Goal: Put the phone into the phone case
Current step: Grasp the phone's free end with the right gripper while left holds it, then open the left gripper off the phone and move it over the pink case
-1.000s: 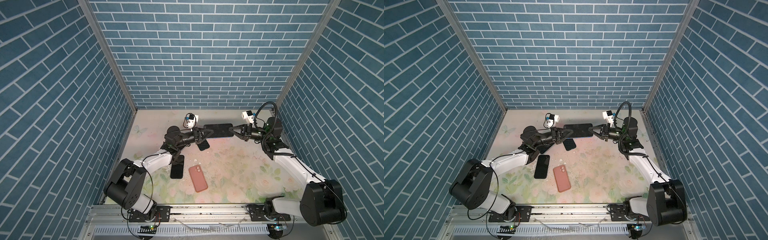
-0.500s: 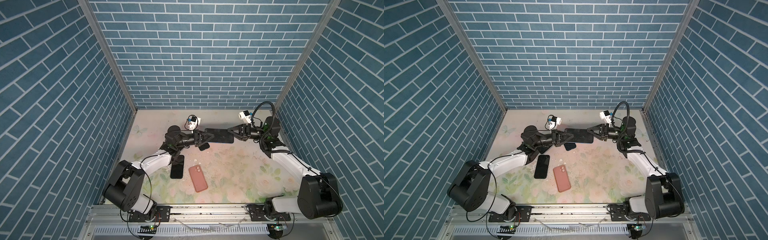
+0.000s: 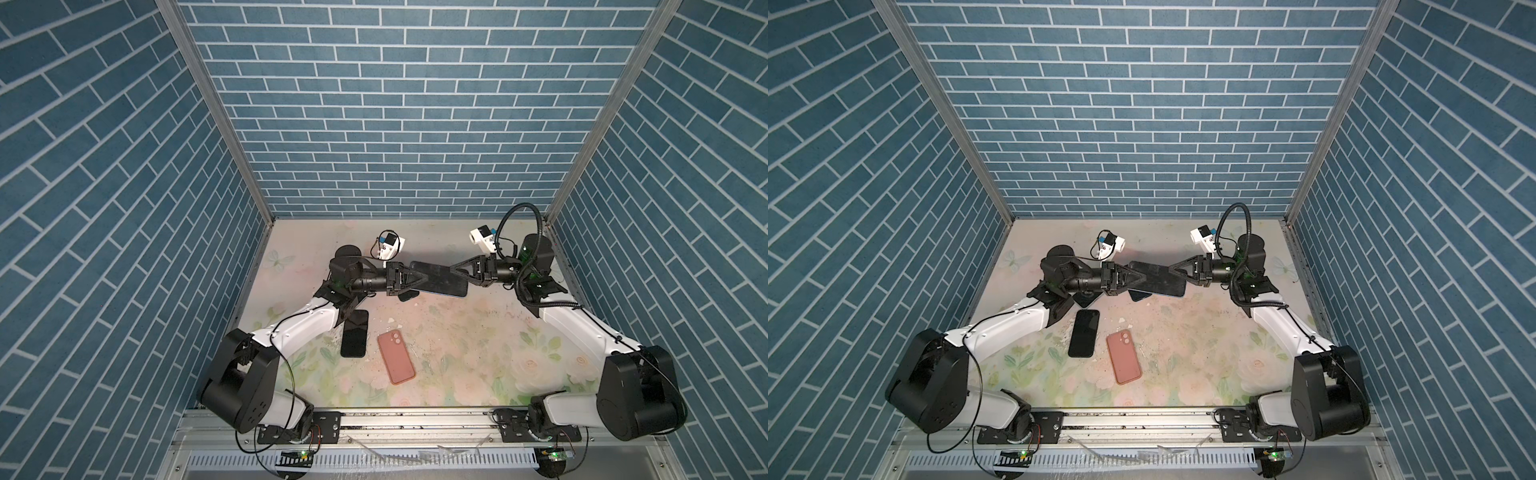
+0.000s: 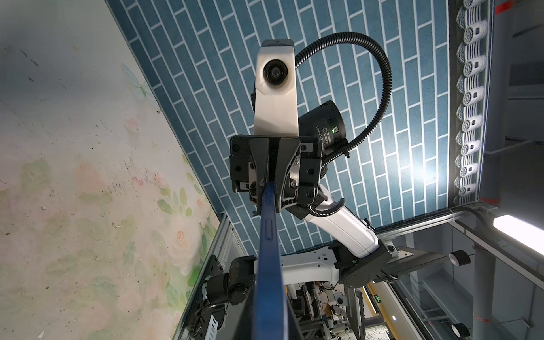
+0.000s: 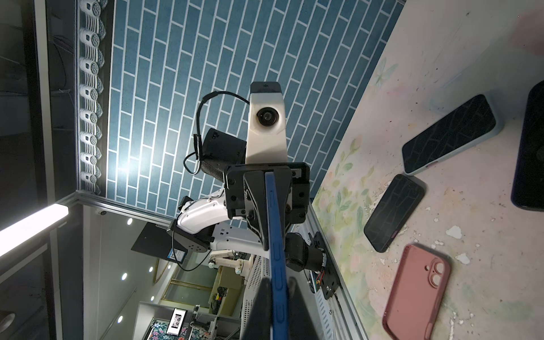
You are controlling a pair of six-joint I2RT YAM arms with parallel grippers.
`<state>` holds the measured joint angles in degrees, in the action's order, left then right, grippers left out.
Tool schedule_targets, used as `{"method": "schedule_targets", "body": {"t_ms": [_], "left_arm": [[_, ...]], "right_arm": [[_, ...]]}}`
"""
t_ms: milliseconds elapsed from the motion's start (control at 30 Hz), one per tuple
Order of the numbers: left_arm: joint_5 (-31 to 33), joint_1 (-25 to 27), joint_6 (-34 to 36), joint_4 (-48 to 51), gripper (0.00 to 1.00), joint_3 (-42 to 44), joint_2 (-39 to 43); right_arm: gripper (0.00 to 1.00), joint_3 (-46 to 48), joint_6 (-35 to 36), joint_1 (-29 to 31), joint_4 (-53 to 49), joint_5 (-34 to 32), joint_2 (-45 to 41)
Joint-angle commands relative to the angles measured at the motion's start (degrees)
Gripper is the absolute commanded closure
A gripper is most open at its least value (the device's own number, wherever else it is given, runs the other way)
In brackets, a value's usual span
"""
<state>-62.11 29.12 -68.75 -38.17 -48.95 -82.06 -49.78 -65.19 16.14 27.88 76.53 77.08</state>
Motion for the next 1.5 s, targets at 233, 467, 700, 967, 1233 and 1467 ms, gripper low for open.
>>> {"method": "schedule_targets", "body": {"t_ms": [233, 467, 700, 967, 1233, 1467], "left_arm": [[3.5, -0.4, -0.1, -0.5, 0.51, 0.0, 1.8], [10.2, -2.7, 0.7, 6.9, 0.34, 5.3, 7.2], [31.8, 0.1, 22.7, 61.3, 0.36, -0.9, 18.3], [57.0, 15.0, 26.8, 87.2, 0.41, -5.3, 14.2], [61.8, 17.8, 28.5, 94.3, 0.39, -13.3, 1.4], [57.5, 21.8, 13.1, 81.8, 0.39, -11.3, -5.0]], "right_arm": [[1.0, -2.8, -0.3, 0.8, 1.1, 0.1, -2.1], [1.0, -4.4, 0.4, -1.9, -3.0, -4.9, -4.0], [1.0, -10.9, 26.5, -3.7, -42.4, -17.9, -8.4], [1.0, -9.5, 33.3, -3.7, -54.2, -24.7, -11.7], [1.0, -5.4, 36.8, -3.6, -61.2, -25.6, -17.0], [1.0, -3.2, 36.5, -4.6, -61.9, -29.4, -18.3]]}}
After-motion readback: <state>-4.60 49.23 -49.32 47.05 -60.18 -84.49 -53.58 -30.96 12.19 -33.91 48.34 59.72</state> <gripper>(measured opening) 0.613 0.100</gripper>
